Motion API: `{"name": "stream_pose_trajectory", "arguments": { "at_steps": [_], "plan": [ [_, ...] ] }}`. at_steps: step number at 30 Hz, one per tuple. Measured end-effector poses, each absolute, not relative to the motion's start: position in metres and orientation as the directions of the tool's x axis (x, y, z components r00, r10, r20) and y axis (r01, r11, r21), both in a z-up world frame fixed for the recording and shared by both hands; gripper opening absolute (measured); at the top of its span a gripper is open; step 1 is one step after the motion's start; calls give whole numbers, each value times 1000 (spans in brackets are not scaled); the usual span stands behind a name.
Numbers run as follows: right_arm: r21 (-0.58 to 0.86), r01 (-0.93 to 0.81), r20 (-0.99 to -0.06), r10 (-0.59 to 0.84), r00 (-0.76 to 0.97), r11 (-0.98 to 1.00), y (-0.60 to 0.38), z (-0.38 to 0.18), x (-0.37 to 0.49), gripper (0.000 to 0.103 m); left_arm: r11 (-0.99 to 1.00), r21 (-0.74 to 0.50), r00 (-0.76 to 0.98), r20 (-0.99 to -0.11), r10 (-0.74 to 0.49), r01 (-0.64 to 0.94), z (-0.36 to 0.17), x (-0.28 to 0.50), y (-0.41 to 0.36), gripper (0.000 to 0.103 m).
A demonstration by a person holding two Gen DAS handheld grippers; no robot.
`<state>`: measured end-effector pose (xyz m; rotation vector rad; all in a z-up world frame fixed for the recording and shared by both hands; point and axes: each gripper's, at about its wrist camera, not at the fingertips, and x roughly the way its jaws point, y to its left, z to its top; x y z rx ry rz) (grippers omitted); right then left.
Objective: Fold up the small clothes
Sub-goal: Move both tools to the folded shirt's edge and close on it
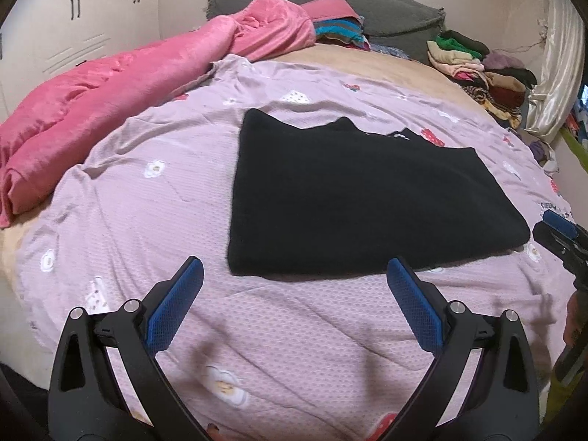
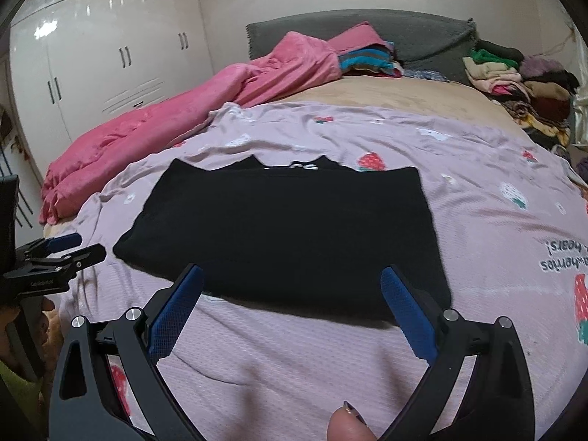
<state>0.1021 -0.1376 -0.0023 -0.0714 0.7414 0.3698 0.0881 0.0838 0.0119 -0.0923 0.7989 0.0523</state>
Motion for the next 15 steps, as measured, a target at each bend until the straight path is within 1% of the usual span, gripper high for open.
{"name": "stream_pose_trajectory", "arguments": {
  "at_steps": [8,15],
  "plan": [
    [42,-433,-687,341,642,900,-98,-6,101,97,989,-83,701,-712,27,-122,11,87,104,93],
    [17,-512,-705,373,603,859,-60,-15,99,97,975,-148,697,-717,12,-168,7,90,128,93]
  ]
}}
